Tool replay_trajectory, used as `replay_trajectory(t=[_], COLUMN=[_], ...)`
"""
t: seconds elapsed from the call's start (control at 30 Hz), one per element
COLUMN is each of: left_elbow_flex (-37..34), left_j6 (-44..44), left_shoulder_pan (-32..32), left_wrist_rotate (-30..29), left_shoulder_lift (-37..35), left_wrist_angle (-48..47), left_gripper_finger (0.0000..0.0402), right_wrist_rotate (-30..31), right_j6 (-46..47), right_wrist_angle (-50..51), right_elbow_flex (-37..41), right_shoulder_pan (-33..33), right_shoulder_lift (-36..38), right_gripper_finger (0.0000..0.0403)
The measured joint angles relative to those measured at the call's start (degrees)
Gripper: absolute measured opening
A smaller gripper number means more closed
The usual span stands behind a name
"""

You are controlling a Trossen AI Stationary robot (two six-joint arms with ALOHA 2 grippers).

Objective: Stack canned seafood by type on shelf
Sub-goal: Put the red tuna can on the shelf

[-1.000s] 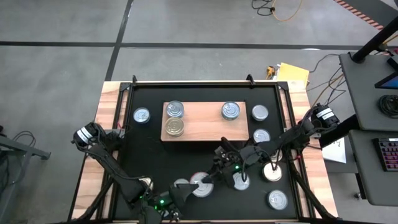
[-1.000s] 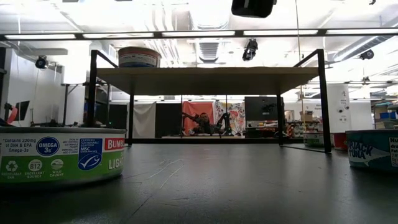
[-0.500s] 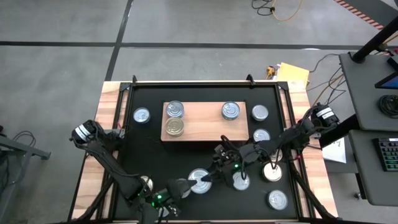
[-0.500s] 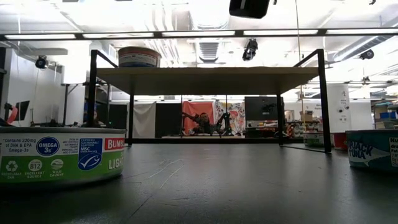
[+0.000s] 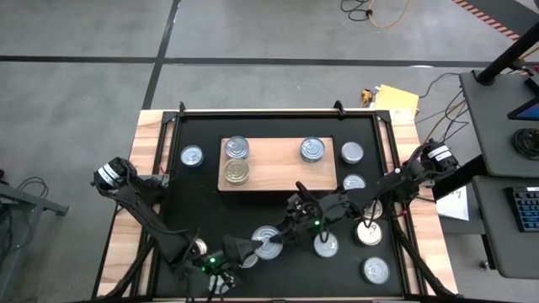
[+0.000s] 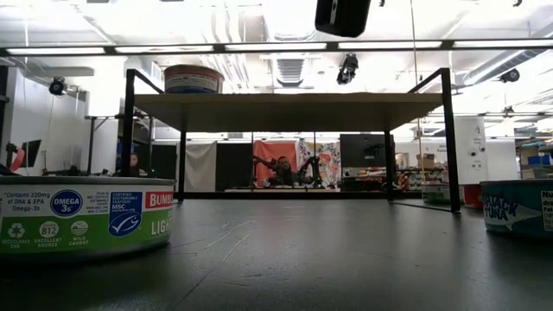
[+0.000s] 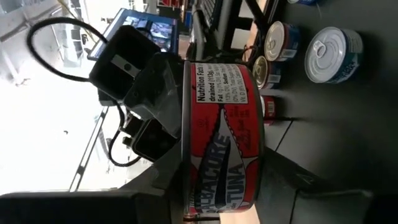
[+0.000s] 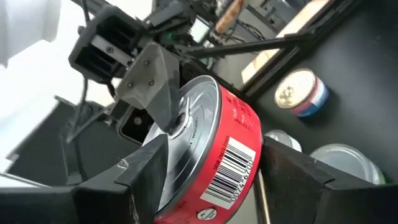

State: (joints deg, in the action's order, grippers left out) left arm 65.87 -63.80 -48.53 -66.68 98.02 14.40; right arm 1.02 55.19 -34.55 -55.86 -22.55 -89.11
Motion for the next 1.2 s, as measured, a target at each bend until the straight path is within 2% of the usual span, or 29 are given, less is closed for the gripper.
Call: replay_trajectory(t=[0.1,0.23,0.4,0.6,1.0,1.2], left_elbow_flex=[0.0,0.0,0.0,0.0,-0.8,-1.2], left_j6=[-1.1,-2.1,-0.3,4.7,15.7,21.6], left_shoulder_pan=[0.0,0.0,0.0,-0.1,-0.2,-0.2], left_wrist_rotate=[-0.1,-0.9,-3.2,-7.6,-9.1,-15.5], left_shoulder_lift=[0.0,-0.2,-0.2,-0.7,-4.4,-7.3], left_wrist_angle=[0.1,0.4,0.6,0.1,-0.3,-2.9], left_gripper_finger=[0.0123,0.0123,0.0123,0.0123,0.0123,0.0123], right_wrist_rotate=[-0.1,-0.1,-0.6,-0.4,0.2,3.2], right_j6=[-1.6,-3.7,-3.7,-5.2,-11.6,-14.5], right_wrist_angle=[1.3,1.7,2.3,2.3,5.8,8.6], right_elbow_flex=[-1.2,-2.2,-2.9,-3.1,-3.0,-3.1], right_shoulder_pan=[0.0,0.0,0.1,0.2,0.3,-0.1], right_shoulder_lift=[-0.4,-0.3,-0.2,0.1,4.4,5.4], right_gripper_finger=[0.0237,0.0266,0.0308,0.034,0.035,0.0354])
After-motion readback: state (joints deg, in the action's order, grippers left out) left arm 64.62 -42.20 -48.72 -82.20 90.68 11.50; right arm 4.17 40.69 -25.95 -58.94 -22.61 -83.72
